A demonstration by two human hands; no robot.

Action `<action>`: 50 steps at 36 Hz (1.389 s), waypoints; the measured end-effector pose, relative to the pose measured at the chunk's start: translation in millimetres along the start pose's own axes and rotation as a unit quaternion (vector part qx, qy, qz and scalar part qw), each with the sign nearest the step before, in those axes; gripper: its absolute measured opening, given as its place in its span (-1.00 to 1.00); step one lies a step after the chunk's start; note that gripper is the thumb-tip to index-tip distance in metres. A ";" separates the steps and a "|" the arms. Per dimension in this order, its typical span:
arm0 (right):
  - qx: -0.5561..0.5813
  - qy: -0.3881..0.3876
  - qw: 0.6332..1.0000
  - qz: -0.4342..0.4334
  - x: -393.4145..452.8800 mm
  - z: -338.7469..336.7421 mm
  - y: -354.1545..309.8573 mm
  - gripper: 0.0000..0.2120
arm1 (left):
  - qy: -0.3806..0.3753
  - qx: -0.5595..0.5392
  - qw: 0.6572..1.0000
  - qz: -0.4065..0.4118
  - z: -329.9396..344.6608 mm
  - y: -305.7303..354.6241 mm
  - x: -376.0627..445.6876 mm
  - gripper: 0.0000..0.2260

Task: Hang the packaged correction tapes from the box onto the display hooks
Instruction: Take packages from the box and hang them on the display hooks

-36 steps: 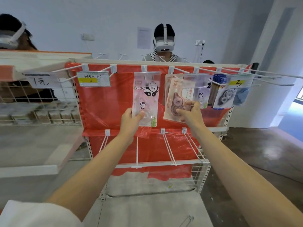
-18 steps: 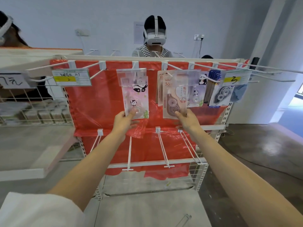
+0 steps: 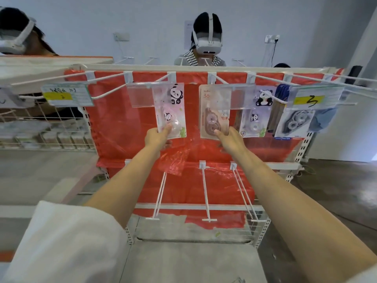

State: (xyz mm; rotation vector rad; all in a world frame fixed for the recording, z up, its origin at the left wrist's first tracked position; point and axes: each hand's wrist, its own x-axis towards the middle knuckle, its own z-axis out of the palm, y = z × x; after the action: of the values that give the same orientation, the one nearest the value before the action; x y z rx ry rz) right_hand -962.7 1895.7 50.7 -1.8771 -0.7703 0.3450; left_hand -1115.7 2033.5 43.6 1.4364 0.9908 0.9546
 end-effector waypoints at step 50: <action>-0.401 -0.120 0.908 0.035 -157.1 -44.8 51.1 -0.74 | -0.379 0.544 0.689 0.293 25.9 -38.2 -126.0 -0.77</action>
State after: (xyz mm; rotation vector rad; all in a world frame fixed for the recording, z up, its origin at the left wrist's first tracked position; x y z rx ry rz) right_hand -1038.1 1748.3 7.2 -2.6722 -1.1260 0.3347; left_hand -1135.1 1908.4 -0.6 2.9453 0.3664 -0.0589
